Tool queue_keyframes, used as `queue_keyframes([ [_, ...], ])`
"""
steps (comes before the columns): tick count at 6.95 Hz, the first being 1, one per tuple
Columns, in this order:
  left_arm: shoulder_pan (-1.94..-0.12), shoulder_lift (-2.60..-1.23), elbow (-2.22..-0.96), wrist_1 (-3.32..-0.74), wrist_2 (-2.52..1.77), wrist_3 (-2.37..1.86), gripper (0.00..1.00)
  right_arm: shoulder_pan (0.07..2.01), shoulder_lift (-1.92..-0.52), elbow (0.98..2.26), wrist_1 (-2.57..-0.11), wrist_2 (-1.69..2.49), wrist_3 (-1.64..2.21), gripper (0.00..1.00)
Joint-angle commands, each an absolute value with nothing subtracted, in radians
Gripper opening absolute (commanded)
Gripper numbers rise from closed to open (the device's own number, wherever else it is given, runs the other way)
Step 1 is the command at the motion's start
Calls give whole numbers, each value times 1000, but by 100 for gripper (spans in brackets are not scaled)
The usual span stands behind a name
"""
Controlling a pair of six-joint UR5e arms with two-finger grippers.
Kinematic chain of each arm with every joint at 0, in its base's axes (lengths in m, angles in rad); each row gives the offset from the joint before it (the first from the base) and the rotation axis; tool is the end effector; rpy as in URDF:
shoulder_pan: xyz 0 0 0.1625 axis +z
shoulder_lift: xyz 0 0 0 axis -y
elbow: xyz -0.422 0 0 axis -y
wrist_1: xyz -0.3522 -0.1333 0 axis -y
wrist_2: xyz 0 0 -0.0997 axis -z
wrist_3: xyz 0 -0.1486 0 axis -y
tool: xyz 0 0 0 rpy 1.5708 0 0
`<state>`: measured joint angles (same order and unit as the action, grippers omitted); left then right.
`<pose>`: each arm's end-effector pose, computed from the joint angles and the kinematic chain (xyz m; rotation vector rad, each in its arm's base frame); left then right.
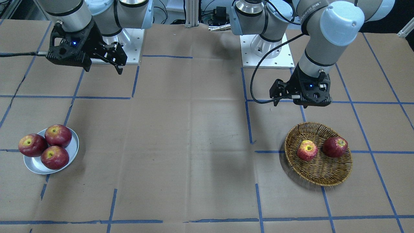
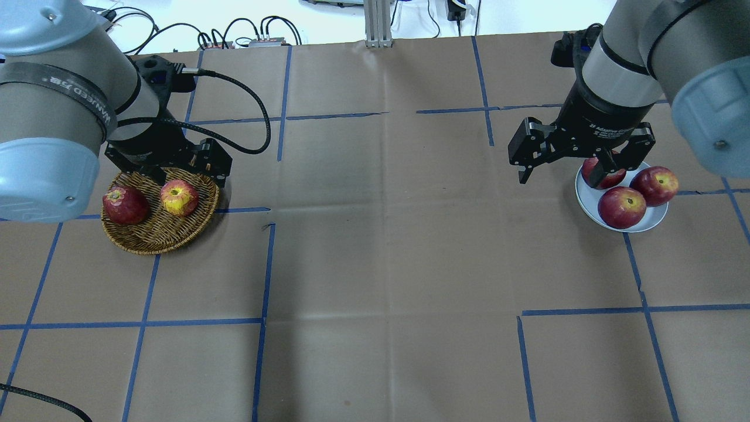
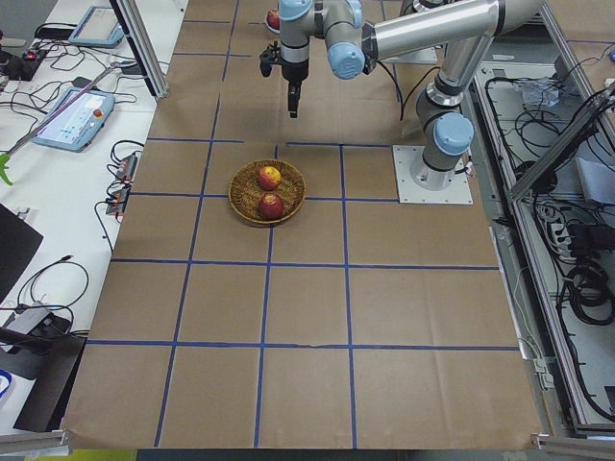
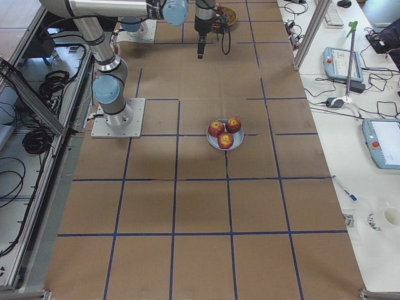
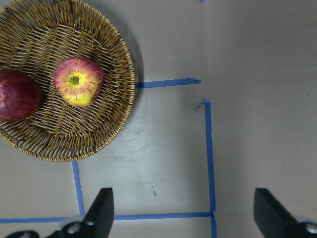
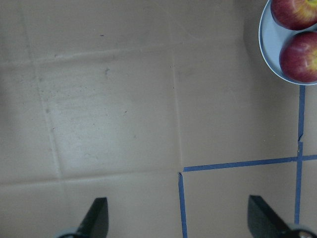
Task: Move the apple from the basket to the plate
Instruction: 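Descend the left gripper onto the yellow-red apple and close on it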
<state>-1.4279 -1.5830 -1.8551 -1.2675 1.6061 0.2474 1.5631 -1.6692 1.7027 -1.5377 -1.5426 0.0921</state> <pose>-0.0637 -0.4564 0.3337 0.1620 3.1014 0.0003 0.1344 -0.4012 0.4158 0.1568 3.1105 0.1055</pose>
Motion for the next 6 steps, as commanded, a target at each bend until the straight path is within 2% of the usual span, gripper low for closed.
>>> queue_keyframes([
  [1, -1355, -1681, -1873, -1142, 1606, 360, 99, 1559, -1669, 1703, -1537, -1551, 91, 100],
  [6, -1304, -1892, -1855, -958, 1606, 484, 99, 1560, -1667, 1692, -1537, -1552, 89, 100],
])
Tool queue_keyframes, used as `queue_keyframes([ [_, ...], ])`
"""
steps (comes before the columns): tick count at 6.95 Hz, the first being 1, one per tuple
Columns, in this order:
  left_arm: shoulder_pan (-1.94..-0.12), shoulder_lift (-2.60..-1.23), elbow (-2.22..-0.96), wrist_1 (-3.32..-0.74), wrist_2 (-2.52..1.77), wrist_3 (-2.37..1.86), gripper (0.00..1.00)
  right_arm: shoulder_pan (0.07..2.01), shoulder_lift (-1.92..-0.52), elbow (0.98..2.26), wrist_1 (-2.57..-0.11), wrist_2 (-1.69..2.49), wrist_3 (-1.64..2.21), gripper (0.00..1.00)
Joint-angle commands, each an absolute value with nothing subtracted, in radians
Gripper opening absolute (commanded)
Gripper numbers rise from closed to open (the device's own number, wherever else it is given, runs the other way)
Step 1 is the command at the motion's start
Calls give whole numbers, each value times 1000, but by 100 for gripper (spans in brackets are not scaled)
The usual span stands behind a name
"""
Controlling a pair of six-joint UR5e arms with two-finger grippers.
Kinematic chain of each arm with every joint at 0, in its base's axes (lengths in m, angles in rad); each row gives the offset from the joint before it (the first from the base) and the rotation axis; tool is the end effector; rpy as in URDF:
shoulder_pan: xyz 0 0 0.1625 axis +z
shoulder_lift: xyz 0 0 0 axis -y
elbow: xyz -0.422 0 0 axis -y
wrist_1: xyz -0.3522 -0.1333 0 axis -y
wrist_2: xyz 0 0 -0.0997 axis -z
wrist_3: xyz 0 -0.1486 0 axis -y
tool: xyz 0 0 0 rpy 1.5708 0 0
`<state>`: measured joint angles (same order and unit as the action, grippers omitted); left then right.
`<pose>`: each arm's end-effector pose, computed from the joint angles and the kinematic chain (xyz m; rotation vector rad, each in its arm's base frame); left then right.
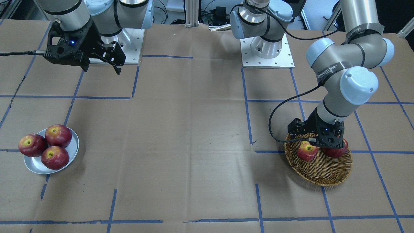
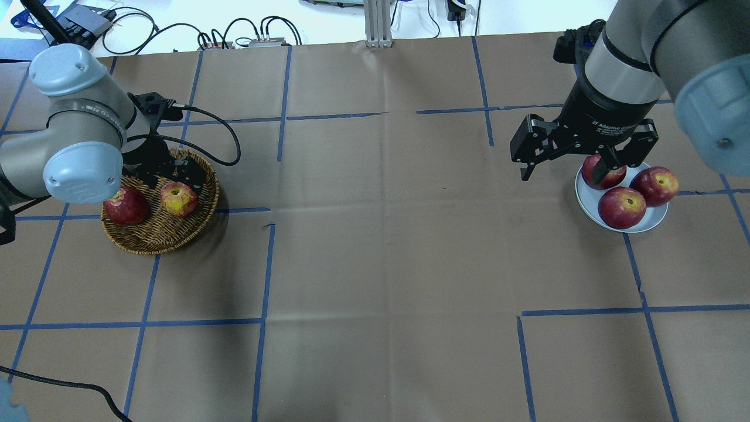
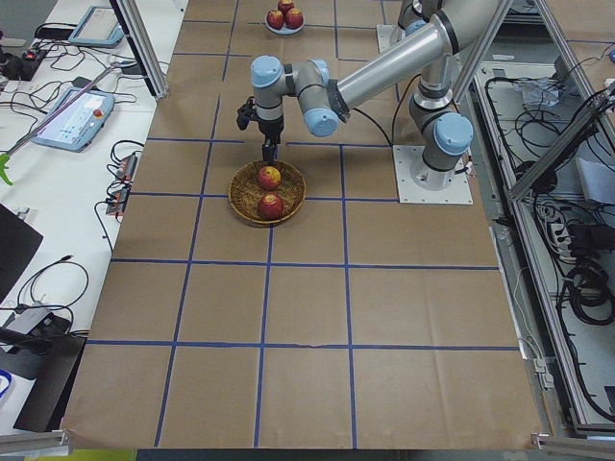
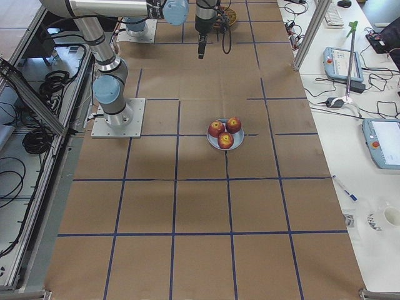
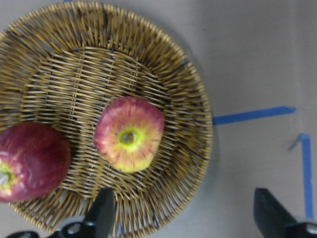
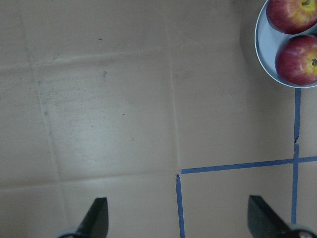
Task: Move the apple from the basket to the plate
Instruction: 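Descend the left gripper onto the yellow-red apple and close on it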
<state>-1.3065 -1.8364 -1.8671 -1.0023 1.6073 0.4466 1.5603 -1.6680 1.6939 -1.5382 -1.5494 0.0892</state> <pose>0.0097 -0.5252 0.2342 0.2825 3.0922 0.0101 0.1323 -0.4034 0.4192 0.1565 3.1172 0.0926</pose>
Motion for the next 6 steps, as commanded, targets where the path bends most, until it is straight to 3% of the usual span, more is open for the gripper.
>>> queue_keyframes([
  [1, -1301, -1913, -1853, -953, 1606, 494, 99, 1559, -1669, 1695, -1536, -1552, 89, 100],
  [6, -1244, -1943, -1871, -956, 1600, 558, 99, 1563, -1669, 1695, -1537, -1551, 87, 100],
])
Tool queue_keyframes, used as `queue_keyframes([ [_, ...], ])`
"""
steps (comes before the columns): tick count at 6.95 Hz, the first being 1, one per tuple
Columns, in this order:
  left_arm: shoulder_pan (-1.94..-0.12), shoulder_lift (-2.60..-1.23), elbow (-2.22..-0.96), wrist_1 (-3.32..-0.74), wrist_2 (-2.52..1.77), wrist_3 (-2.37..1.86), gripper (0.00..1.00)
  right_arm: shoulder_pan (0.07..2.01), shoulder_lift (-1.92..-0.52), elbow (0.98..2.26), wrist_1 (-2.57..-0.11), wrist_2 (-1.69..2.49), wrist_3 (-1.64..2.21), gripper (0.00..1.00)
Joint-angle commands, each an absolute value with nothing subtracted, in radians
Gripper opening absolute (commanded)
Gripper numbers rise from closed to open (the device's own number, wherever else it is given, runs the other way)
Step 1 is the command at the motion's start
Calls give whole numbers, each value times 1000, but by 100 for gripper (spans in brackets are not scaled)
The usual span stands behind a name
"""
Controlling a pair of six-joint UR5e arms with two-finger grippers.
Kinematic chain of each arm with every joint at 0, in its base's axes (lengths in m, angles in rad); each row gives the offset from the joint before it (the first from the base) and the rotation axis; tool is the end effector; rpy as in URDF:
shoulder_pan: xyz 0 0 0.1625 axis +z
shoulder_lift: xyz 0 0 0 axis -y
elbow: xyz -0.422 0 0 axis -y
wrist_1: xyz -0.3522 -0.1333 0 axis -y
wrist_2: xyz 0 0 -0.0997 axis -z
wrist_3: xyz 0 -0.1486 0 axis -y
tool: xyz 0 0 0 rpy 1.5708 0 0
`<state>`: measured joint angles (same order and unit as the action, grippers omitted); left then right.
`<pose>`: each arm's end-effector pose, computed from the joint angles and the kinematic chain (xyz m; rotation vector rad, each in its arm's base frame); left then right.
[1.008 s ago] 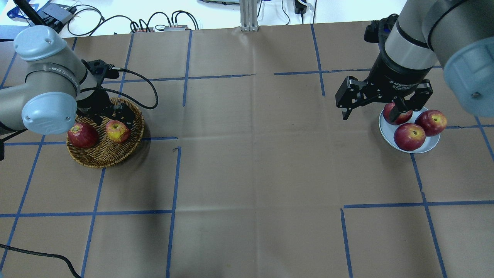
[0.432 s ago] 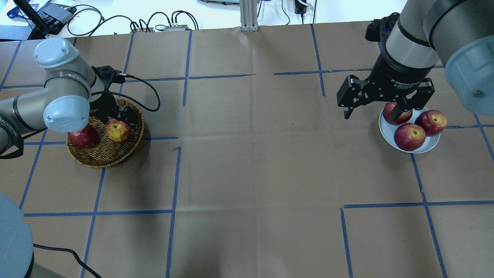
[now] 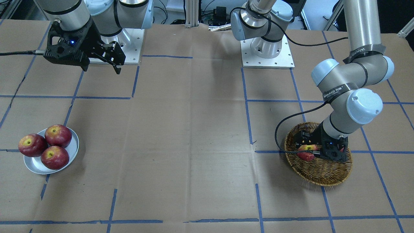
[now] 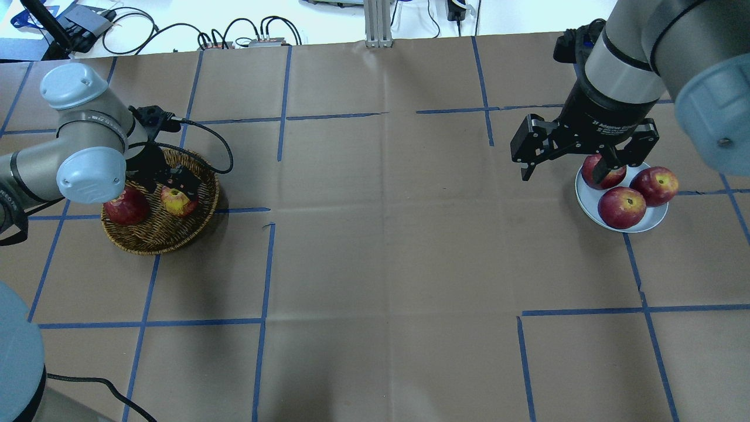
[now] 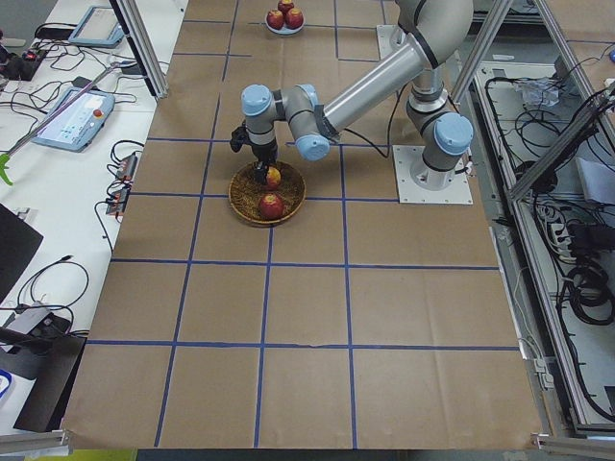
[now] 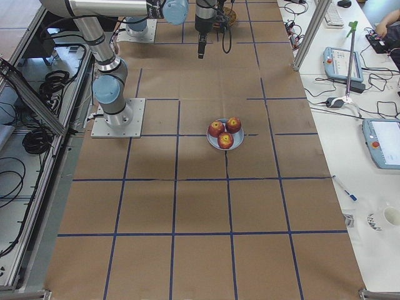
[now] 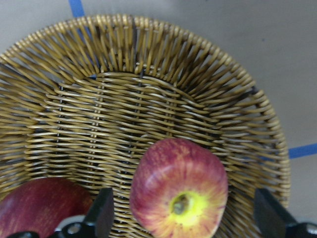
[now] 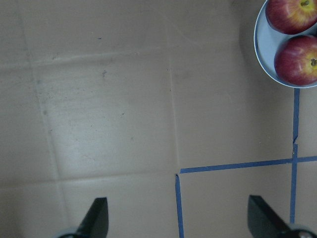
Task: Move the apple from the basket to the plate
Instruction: 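Descend the left gripper onto the yellow-red apple and close on it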
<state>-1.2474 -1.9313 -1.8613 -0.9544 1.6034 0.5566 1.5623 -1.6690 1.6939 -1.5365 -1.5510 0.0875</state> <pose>0.0446 -0.5372 0.1921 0.3646 3.1047 0.0707 0.1328 -0.4026 0.4195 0.1507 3.1191 0.0936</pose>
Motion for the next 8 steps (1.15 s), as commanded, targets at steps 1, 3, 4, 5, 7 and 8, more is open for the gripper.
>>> queue_keyframes([
  [1, -1243, -1962, -1865, -954, 1600, 560, 99, 1563, -1672, 1692, -1532, -1552, 87, 100],
  [3, -1243, -1976, -1853, -953, 1600, 555, 97, 1563, -1675, 1697, -1534, -1548, 87, 100],
  [4, -1243, -1985, -1855, -945, 1600, 552, 88, 1563, -1675, 1698, -1532, -1549, 87, 100],
  [5, -1243, -2000, -1852, -927, 1600, 555, 76, 1563, -1675, 1700, -1534, -1548, 87, 100],
  [7, -1256, -1979, -1848, -925, 1562, 511, 64, 1563, -1675, 1697, -1536, -1546, 87, 100],
  [8, -1275, -1950, -1830, -928, 1557, 461, 63, 1563, -1675, 1697, -1537, -1542, 87, 100],
])
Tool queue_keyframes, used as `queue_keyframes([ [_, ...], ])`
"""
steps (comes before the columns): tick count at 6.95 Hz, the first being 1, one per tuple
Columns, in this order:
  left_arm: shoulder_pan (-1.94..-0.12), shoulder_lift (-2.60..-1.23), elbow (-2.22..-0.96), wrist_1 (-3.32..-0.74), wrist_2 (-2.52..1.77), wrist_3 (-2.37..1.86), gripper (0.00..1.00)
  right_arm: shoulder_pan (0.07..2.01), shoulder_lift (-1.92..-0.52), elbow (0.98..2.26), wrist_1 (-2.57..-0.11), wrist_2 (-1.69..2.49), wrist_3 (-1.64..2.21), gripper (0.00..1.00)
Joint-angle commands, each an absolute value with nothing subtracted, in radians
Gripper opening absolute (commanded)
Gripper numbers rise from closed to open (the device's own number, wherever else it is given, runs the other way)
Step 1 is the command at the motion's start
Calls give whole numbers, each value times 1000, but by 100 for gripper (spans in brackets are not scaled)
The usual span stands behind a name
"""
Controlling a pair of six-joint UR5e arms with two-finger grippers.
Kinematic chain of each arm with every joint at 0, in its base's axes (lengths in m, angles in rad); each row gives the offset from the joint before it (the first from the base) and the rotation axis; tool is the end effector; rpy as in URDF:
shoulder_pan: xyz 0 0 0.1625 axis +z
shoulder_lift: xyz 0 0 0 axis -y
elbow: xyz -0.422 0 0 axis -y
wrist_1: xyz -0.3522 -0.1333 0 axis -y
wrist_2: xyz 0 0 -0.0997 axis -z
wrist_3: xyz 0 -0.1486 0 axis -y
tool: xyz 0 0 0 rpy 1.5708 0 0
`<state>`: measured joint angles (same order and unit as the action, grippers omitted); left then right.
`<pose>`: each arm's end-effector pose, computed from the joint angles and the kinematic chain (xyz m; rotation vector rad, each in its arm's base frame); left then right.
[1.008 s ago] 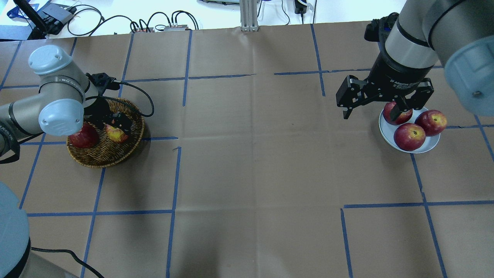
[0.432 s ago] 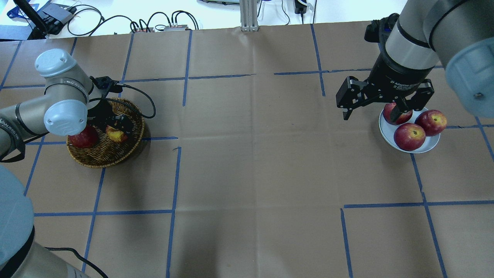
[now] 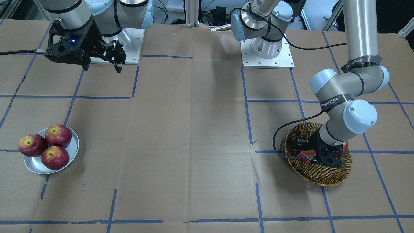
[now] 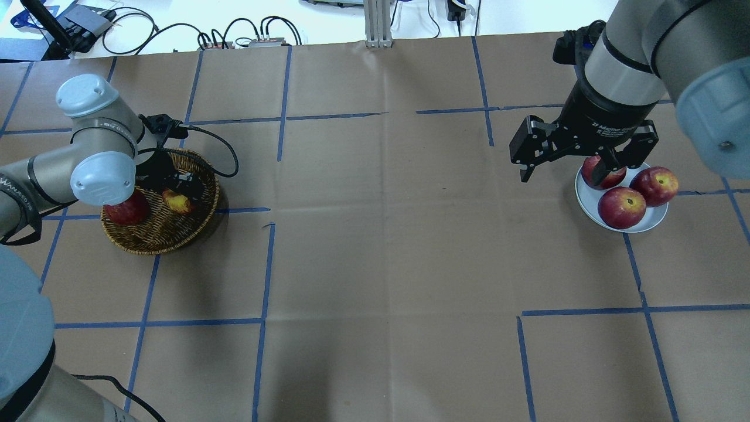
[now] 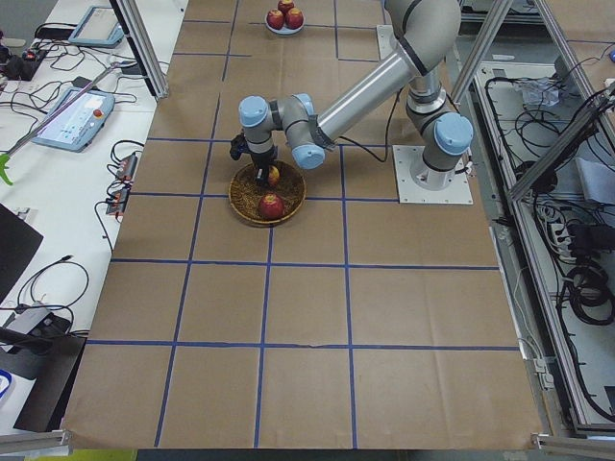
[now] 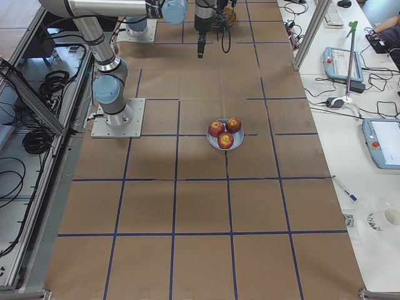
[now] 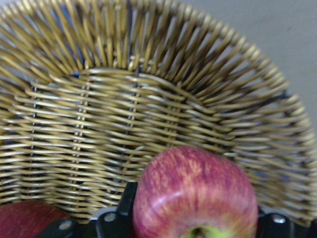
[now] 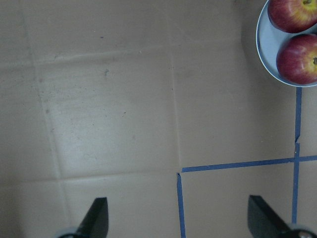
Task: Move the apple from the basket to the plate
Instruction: 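Lift the apple with the left gripper and carry it to mid-table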
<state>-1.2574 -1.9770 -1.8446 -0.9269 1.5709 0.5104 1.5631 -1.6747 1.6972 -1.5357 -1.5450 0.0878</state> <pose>0.0381 -0.5499 0.1766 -0.3075 -3.1116 -0.0518 0.1341 -0.4004 0.4203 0.1499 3.1132 0.0913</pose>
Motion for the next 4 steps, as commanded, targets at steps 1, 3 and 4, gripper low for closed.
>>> queue_keyframes([
  [1, -1329, -1890, -1798, -969, 1563, 396, 63, 1565, -1680, 1692, -1540, -1539, 89, 100],
  [3, -1542, -1858, -1738, -1051, 1566, 97, 63, 1565, -1680, 1697, -1539, -1539, 91, 100],
  [4, -1663, -1897, -1694, -1064, 1563, -60, 63, 1566, -1681, 1697, -1539, -1539, 91, 100],
])
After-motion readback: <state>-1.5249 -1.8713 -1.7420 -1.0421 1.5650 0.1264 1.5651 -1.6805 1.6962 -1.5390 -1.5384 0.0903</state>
